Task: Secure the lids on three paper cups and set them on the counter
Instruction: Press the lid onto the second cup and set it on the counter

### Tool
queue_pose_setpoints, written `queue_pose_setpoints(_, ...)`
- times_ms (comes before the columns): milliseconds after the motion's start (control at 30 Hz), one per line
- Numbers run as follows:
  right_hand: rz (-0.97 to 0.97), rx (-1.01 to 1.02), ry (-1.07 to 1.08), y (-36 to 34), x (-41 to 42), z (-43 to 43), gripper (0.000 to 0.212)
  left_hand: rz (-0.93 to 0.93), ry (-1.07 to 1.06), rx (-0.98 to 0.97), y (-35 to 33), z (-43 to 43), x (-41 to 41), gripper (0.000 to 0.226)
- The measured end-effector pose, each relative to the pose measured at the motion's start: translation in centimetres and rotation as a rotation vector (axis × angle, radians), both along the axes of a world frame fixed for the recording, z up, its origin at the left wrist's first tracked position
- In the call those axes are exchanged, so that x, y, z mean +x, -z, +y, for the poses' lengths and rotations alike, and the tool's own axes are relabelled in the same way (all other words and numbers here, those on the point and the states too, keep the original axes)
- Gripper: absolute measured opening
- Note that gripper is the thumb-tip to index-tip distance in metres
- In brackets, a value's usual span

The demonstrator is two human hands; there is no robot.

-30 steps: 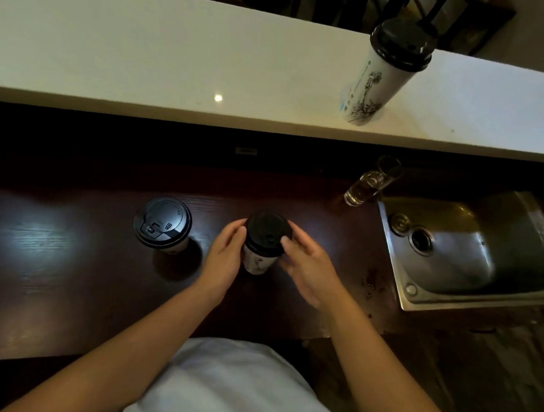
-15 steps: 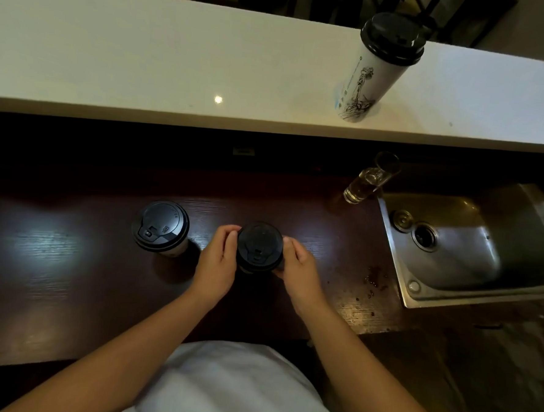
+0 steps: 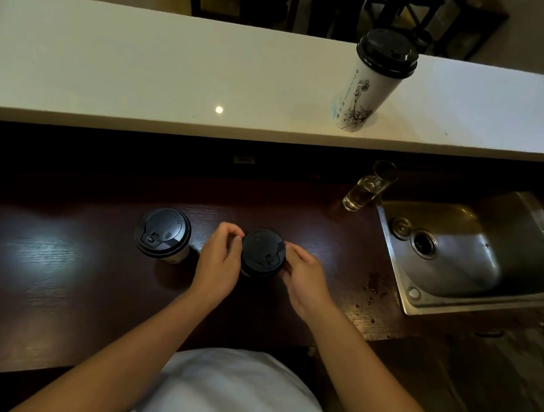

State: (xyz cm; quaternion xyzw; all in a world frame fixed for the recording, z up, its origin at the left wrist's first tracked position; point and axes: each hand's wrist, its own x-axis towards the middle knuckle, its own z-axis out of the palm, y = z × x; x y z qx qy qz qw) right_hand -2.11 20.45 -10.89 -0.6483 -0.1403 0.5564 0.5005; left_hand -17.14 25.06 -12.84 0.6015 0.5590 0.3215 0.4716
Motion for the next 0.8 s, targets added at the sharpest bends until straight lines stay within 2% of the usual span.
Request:
queue_pose_setpoints(167,-0.016,-0.004,-0.01,-0.1,-0.3,0.2,0.028,-0.005,-0.054,-0.075,-0.4,0.4,0.6,0.02)
queue_pose_setpoints(333,0.097,0.037,-0.013,-0.3,-0.2,0.4,0.03,-0.14,-0.153,-0.346,0.5,1.2,0.5,0.034)
queue_pose_setpoints(433,0.111,0.071,-0.043,-0.2,-0.1,0.5,0.03,-0.159,-0.174,-0.375,0.6,1.1,0.6,0.036)
queue_pose_setpoints(667,-0.182,0.046,-0.041,1.7,-0.8,0.6,0.031,-0.273,-0.2,-0.348,0.3,-0.7,1.2,0.021)
queue_pose_setpoints(800,-0.341,0.039,-0.124,2.2,-0.8,0.2,0.033,-0.228,-0.112,-0.231,1.4,-0.8,0.6,0.019)
